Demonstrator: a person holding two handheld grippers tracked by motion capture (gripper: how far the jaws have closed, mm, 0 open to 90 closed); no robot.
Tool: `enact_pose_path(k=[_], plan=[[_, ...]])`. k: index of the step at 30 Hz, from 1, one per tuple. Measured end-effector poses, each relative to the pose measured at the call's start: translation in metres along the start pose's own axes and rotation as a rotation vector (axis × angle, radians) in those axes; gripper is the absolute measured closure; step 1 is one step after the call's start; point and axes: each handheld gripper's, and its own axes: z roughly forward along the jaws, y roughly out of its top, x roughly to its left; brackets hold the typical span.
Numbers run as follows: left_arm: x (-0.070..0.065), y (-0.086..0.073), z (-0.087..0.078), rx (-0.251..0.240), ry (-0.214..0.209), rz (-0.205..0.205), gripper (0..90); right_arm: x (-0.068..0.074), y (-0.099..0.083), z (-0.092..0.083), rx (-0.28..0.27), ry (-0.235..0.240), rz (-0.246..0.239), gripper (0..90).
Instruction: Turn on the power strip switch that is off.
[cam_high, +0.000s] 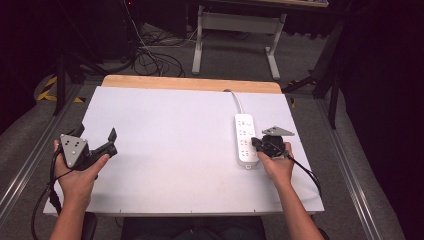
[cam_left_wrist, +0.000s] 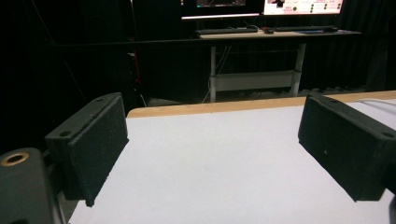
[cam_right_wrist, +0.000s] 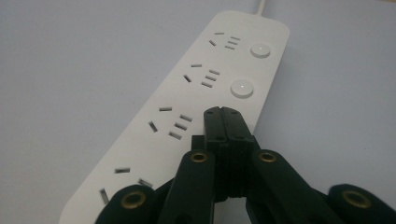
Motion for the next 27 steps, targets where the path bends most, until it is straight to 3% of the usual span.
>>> enact_pose_path(k=[10,11,14,23,27], plan=[[0.001,0.000,0.001,-0.001,-0.001,-0.006,8.9,-0.001,0.001,-0.003,-0.026,0.010,0.009,90.0],[0.001,0.000,0.001,-0.001,-0.001,-0.006,8.8,-0.001,0.003,-0.008,-0.063,0.005,0.013,90.0],[0.001,0.000,0.001,0.001,-0.002,-0.003,8.8,-0.002,0.005,-0.011,-0.084,-0.008,0.006,90.0],[0.001,0.000,0.001,0.000,-0.001,-0.004,8.8,-0.003,0.006,-0.014,-0.082,-0.004,0.008,90.0],[0.001,0.000,0.001,0.000,-0.002,-0.005,8.8,-0.004,0.008,-0.020,-0.113,0.000,0.023,90.0]])
